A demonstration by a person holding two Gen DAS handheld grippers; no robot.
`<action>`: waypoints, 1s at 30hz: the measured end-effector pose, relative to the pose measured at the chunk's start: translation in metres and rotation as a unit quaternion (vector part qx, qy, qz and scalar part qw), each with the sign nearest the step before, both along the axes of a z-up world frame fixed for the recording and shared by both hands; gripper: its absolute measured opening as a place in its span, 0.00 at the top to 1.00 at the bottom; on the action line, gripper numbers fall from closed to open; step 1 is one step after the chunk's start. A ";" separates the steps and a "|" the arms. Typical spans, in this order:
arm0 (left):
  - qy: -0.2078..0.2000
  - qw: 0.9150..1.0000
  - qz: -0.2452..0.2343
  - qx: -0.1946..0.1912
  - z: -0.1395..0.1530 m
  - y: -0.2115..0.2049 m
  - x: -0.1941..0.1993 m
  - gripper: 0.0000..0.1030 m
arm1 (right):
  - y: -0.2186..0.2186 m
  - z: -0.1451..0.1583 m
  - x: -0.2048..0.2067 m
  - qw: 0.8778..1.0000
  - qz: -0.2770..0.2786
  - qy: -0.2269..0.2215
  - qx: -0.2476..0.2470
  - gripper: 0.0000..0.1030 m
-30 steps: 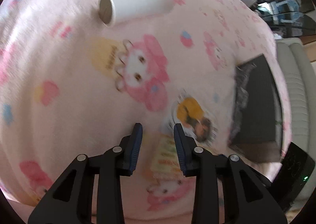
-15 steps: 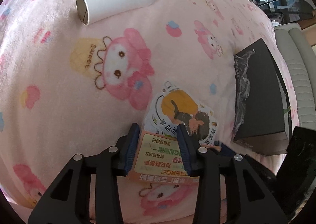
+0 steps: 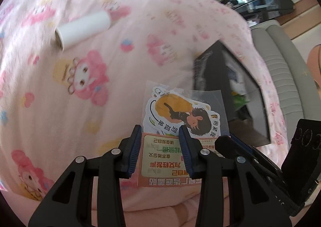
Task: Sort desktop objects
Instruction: 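Lift the sticker sheet with the left gripper and carry it over the box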
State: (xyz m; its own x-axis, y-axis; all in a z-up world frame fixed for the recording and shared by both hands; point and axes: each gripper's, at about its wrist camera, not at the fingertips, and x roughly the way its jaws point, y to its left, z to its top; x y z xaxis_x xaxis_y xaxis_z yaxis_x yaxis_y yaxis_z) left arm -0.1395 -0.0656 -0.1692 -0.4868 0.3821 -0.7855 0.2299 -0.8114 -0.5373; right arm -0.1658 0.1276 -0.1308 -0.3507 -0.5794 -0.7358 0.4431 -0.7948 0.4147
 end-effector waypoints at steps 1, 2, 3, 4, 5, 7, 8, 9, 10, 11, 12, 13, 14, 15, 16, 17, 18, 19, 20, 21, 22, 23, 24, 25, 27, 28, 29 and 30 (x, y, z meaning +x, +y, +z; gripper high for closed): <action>0.004 1.000 -0.003 0.001 0.006 0.005 -0.001 0.64 | 0.005 0.007 0.000 1.000 -0.007 0.006 0.000 0.74; 0.008 1.000 -0.007 0.002 0.012 0.009 -0.003 0.64 | 0.008 0.012 0.000 1.000 -0.014 0.010 0.001 0.74; 0.014 1.000 -0.014 -0.007 0.019 0.018 -0.005 0.64 | 0.010 0.017 0.000 1.000 -0.020 0.013 0.002 0.74; 0.019 0.999 -0.022 -0.017 0.025 0.026 -0.008 0.64 | 0.016 0.023 0.000 0.999 -0.025 0.021 0.002 0.74; 0.024 0.999 -0.029 -0.028 0.032 0.034 -0.011 0.64 | 0.022 0.029 0.000 0.999 -0.030 0.029 0.001 0.74; 0.033 0.998 -0.045 -0.041 0.044 0.053 -0.019 0.64 | 0.034 0.038 -0.001 0.998 -0.040 0.042 0.001 0.73; 0.039 0.997 -0.052 -0.048 0.050 0.062 -0.023 0.64 | 0.042 0.040 -0.003 0.998 -0.049 0.044 0.000 0.73; 0.045 0.996 -0.059 -0.057 0.055 0.072 -0.028 0.64 | 0.051 0.044 -0.006 0.997 -0.060 0.045 -0.001 0.73; 0.050 0.994 -0.068 -0.063 0.061 0.083 -0.034 0.64 | 0.060 0.046 -0.010 0.996 -0.073 0.042 -0.004 0.73; 0.053 0.994 -0.073 -0.065 0.065 0.090 -0.037 0.64 | 0.068 0.050 -0.015 0.996 -0.084 0.041 -0.009 0.73; 0.056 0.993 -0.079 -0.066 0.069 0.099 -0.042 0.64 | 0.077 0.054 -0.020 0.995 -0.095 0.040 -0.013 0.73; 0.058 0.993 -0.084 -0.065 0.073 0.105 -0.047 0.64 | 0.086 0.058 -0.024 0.994 -0.105 0.040 -0.017 0.73; 0.061 0.992 -0.089 -0.064 0.077 0.112 -0.052 0.64 | 0.094 0.065 -0.027 0.993 -0.109 0.044 -0.016 0.73; 0.065 0.991 -0.095 -0.063 0.082 0.119 -0.056 0.64 | 0.101 0.071 -0.030 0.992 -0.111 0.051 -0.012 0.73; 0.070 0.990 -0.102 -0.063 0.087 0.127 -0.061 0.64 | 0.106 0.076 -0.033 0.992 -0.113 0.057 -0.006 0.73; 0.075 0.989 -0.109 -0.063 0.092 0.134 -0.066 0.64 | 0.111 0.081 -0.035 0.991 -0.116 0.064 -0.003 0.73; 0.079 0.988 -0.112 -0.064 0.096 0.139 -0.070 0.64 | 0.117 0.085 -0.038 0.990 -0.118 0.071 0.001 0.73; 0.082 0.988 -0.115 -0.064 0.099 0.145 -0.074 0.64 | 0.122 0.089 -0.041 0.990 -0.121 0.075 0.001 0.73; 0.083 0.988 -0.115 -0.067 0.102 0.150 -0.078 0.64 | 0.127 0.089 -0.041 0.989 -0.124 0.078 0.000 0.73; 0.084 0.987 -0.116 -0.069 0.103 0.155 -0.081 0.64 | 0.132 0.088 -0.042 0.989 -0.128 0.080 -0.001 0.73; 0.084 0.987 -0.117 -0.076 0.104 0.162 -0.085 0.64 | 0.137 0.088 -0.043 0.988 -0.132 0.081 -0.002 0.73; 0.082 0.986 -0.120 -0.081 0.103 0.166 -0.088 0.64 | 0.142 0.085 -0.043 0.987 -0.137 0.080 -0.004 0.72; 0.079 0.986 -0.123 -0.084 0.101 0.170 -0.090 0.64 | 0.147 0.081 -0.044 0.987 -0.142 0.076 -0.006 0.72; 0.077 0.985 -0.126 -0.087 0.099 0.175 -0.092 0.64 | 0.151 0.076 -0.046 0.987 -0.147 0.071 -0.008 0.72; 0.070 0.985 -0.132 -0.091 0.094 0.183 -0.097 0.64 | 0.160 0.069 -0.050 0.986 -0.155 0.061 -0.011 0.73; 0.065 0.984 -0.135 -0.091 0.091 0.187 -0.099 0.64 | 0.162 0.067 -0.051 0.986 -0.156 0.060 -0.012 0.73; 0.061 0.984 -0.138 -0.091 0.087 0.190 -0.102 0.64 | 0.164 0.065 -0.052 0.986 -0.157 0.060 -0.011 0.73; 0.058 0.984 -0.139 -0.092 0.084 0.194 -0.104 0.64 | 0.166 0.064 -0.054 0.986 -0.158 0.059 -0.010 0.73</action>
State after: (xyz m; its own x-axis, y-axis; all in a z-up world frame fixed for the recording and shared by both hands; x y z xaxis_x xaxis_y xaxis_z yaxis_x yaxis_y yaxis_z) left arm -0.2438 0.1280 -0.0849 -0.4738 0.3701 -0.7991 -0.0692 -0.9202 -0.3852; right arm -0.2195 0.2939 -0.0670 -0.5985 -0.4414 -0.6686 0.2215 -0.8932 0.3914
